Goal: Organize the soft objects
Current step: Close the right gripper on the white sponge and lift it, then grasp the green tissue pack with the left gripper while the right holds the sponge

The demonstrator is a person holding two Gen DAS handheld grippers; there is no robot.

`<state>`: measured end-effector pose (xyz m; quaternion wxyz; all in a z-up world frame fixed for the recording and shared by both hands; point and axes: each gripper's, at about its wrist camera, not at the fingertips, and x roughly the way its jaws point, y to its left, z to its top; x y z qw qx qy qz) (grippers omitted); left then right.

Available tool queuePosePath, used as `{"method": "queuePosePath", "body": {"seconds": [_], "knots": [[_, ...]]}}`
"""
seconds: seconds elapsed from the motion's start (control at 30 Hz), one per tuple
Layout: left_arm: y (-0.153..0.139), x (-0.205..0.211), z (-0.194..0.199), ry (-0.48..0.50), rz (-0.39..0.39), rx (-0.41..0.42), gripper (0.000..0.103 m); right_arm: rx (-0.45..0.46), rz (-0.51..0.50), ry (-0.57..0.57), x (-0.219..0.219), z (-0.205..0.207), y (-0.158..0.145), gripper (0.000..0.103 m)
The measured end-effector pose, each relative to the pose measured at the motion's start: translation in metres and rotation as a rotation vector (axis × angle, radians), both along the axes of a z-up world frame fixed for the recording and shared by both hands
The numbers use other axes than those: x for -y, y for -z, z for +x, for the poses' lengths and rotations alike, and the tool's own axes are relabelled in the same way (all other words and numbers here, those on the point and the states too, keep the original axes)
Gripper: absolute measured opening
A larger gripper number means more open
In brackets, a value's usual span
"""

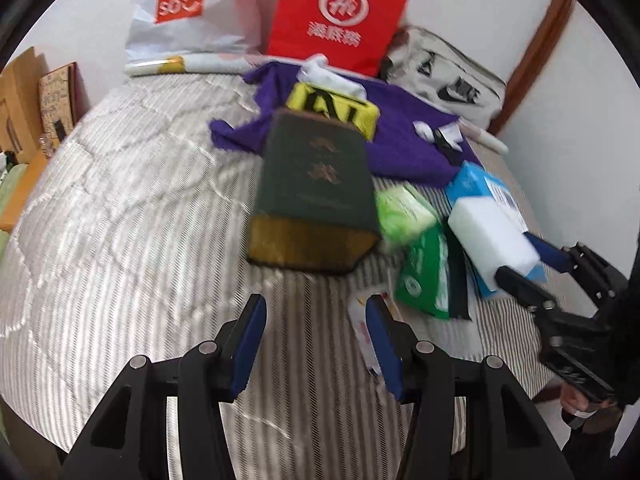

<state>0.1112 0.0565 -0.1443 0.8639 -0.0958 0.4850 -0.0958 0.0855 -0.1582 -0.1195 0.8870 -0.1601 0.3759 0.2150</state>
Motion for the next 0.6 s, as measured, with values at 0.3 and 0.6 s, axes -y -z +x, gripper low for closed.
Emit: {"method": "queuePosePath", "body": {"seconds": [0.3, 0.6], "knots": [[-0.003, 0.053, -0.018, 0.121, 0.032, 0.059, 0.049, -0.003, 0.096, -0.011, 0.037, -0.045, -0.01, 0.051], [-0.024, 0.113, 0.003, 0.223, 0.22, 0.171, 0.049, -0.026, 0.147, -0.038, 0.08, -0.075, -0.002, 0.052]]}}
